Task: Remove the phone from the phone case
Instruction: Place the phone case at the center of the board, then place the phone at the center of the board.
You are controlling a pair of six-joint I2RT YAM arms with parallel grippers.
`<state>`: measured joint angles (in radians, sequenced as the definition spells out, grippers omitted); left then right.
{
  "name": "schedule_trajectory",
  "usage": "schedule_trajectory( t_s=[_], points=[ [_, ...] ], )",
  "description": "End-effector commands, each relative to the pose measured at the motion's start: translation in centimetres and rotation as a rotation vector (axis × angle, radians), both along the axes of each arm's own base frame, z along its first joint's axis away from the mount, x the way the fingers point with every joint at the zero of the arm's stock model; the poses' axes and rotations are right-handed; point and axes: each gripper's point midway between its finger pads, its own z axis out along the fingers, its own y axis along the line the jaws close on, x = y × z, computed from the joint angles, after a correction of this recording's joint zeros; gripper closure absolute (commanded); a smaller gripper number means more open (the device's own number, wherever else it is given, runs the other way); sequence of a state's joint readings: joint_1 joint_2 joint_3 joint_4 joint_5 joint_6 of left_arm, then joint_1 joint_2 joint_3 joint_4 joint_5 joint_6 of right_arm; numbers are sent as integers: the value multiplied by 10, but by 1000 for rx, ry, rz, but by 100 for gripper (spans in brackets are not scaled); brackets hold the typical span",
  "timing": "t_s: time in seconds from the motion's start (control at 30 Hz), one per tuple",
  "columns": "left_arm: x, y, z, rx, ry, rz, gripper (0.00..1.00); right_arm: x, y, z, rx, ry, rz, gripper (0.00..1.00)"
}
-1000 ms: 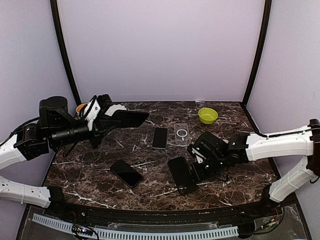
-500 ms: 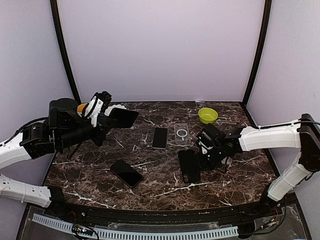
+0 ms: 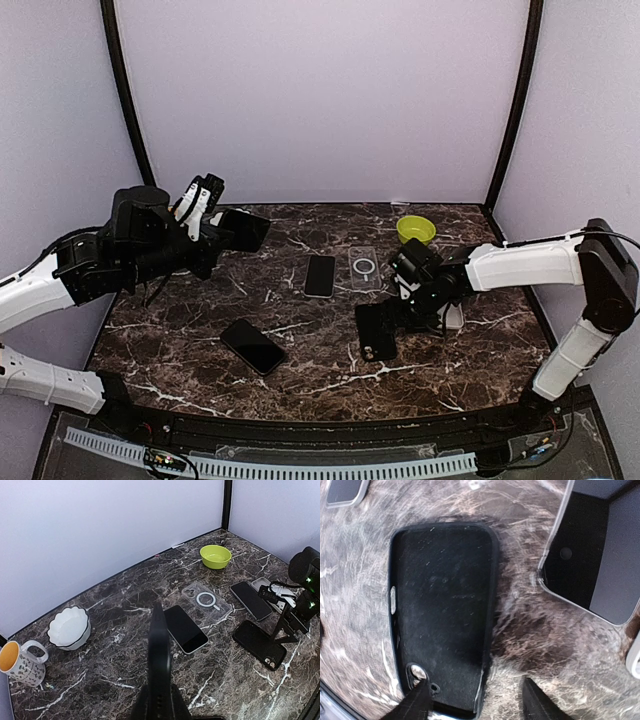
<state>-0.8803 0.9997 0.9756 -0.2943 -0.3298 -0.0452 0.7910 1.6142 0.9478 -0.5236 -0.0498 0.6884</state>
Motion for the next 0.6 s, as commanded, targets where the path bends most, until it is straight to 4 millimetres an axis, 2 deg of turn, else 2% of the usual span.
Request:
schedule_trajectory(
  t_s=[0.0,0.03,0.13,0.17,0.3,0.37,0.4,0.43,0.47,0.57],
  points=[
    [11,-2,24,-117,-10,30,100,20,5,42,58,-100,-12,20],
    [13,-4,21,-131,9,32,100,22,6,55,73,-121,-12,17],
    [25,-5,14,-179,56,60,100,30,20,116,218,-221,-15,11],
    [26,-7,11,-191,71,55,100,31,26,137,289,-248,-25,4],
    [45,-7,-6,-257,140,118,100,32,40,212,513,-296,-86,1],
    [55,-6,-13,-309,166,162,100,35,40,238,589,-302,-161,1],
    [59,-5,-23,-324,191,185,100,38,38,249,620,-296,-217,1],
    [63,-6,-23,-345,185,191,100,39,36,257,640,-280,-275,1],
    [65,-8,-33,-357,213,203,100,42,33,265,652,-268,-330,1],
    [77,-10,-47,-416,262,236,100,47,25,287,661,-234,-462,1]
  ],
)
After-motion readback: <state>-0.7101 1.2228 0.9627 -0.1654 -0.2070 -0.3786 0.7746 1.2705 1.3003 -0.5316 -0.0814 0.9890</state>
